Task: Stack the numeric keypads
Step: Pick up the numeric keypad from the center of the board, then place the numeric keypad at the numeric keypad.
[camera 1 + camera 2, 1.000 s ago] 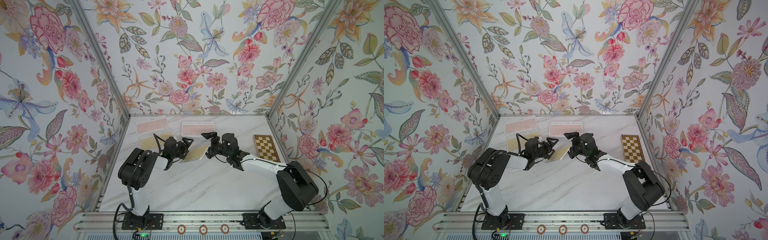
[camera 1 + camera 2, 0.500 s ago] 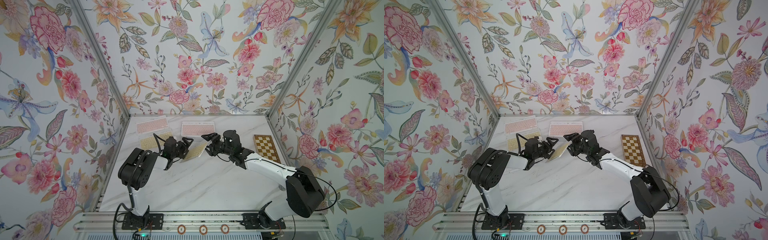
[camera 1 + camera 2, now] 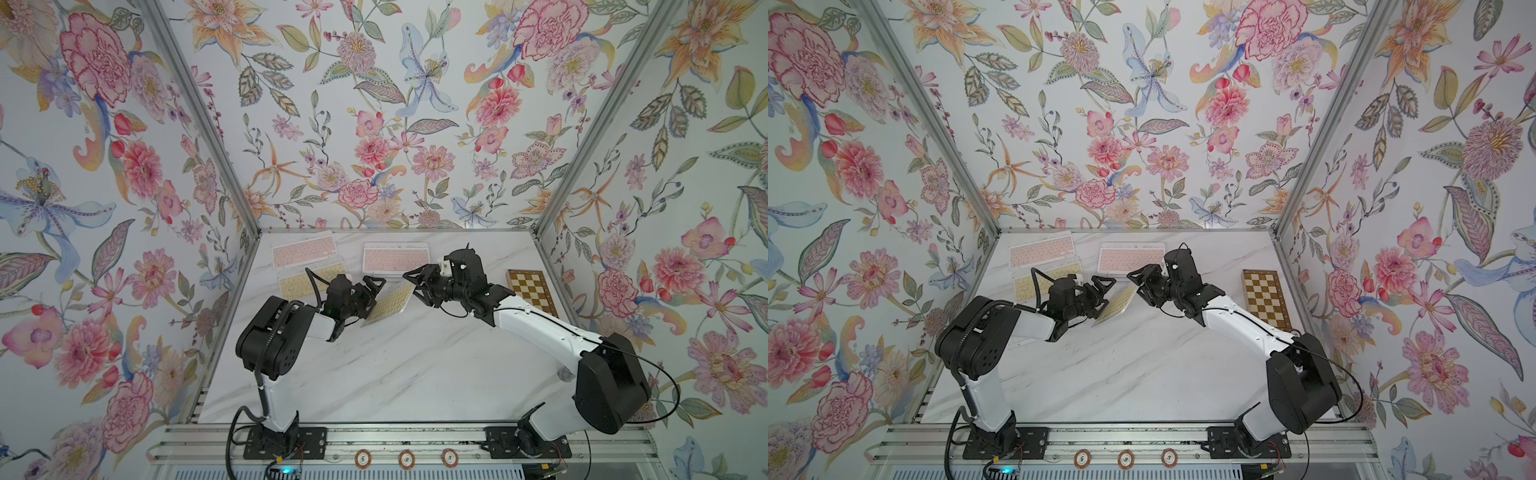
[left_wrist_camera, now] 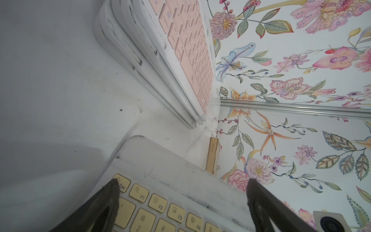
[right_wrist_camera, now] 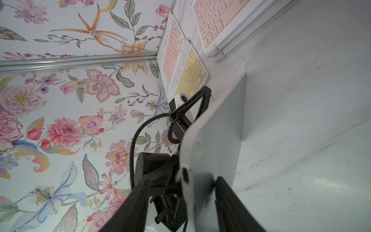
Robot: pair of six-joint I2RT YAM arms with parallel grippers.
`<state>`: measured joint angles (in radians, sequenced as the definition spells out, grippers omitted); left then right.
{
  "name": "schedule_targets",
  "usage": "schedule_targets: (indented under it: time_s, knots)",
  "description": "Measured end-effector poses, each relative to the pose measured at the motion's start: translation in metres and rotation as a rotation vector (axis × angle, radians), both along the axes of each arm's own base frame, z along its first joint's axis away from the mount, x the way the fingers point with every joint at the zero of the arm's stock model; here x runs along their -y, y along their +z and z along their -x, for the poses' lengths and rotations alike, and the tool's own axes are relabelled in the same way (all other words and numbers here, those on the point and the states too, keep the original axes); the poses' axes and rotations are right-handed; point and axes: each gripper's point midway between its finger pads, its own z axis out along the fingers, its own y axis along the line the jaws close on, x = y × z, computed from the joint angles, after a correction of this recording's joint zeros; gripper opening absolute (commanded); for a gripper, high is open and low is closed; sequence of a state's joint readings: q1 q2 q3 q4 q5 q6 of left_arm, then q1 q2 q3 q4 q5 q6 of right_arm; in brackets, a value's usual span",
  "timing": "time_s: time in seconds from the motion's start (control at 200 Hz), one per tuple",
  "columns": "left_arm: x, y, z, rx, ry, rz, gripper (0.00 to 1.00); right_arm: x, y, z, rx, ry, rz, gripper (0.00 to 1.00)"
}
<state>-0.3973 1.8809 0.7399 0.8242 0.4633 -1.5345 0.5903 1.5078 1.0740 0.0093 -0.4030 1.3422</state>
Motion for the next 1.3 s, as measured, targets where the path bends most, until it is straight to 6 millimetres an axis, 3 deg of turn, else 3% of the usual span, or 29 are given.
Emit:
schedule_targets:
  time_s: [0.295, 0.44, 0.55, 0.656, 0.796, 0.866, 1.011, 1.146, 1.301]
  knots:
    - [-0.004, 0.004, 0.003, -0.002, 0.003, -0.006, 0.99, 0.018, -0.015, 0.002, 0.053, 0.061, 0.117, 0.11]
    - [-0.009, 0.014, 0.002, 0.018, 0.007, -0.022, 0.99, 0.038, -0.026, -0.002, 0.053, 0.091, 0.170, 0.01]
    - [-0.016, 0.031, -0.006, 0.042, 0.006, -0.045, 0.99, 0.047, -0.026, -0.008, 0.080, 0.126, 0.178, 0.00]
    - [-0.023, 0.051, -0.017, 0.076, -0.009, -0.082, 1.00, 0.053, -0.013, -0.022, 0.140, 0.158, 0.176, 0.00]
    - [-0.034, 0.082, -0.040, 0.134, -0.032, -0.162, 0.99, 0.061, 0.020, -0.048, 0.269, 0.194, 0.159, 0.00]
    - [-0.040, 0.105, -0.056, 0.182, -0.038, -0.203, 1.00, 0.066, 0.033, -0.065, 0.326, 0.204, 0.156, 0.00]
    - [-0.048, 0.134, -0.087, 0.259, -0.046, -0.272, 0.99, 0.075, 0.035, -0.104, 0.398, 0.224, 0.165, 0.00]
    - [-0.047, 0.122, -0.116, 0.259, -0.077, -0.318, 0.99, 0.077, 0.018, -0.139, 0.409, 0.257, 0.152, 0.00]
    - [-0.046, 0.073, -0.136, 0.180, -0.116, -0.359, 0.99, 0.074, -0.013, -0.168, 0.381, 0.288, 0.130, 0.00]
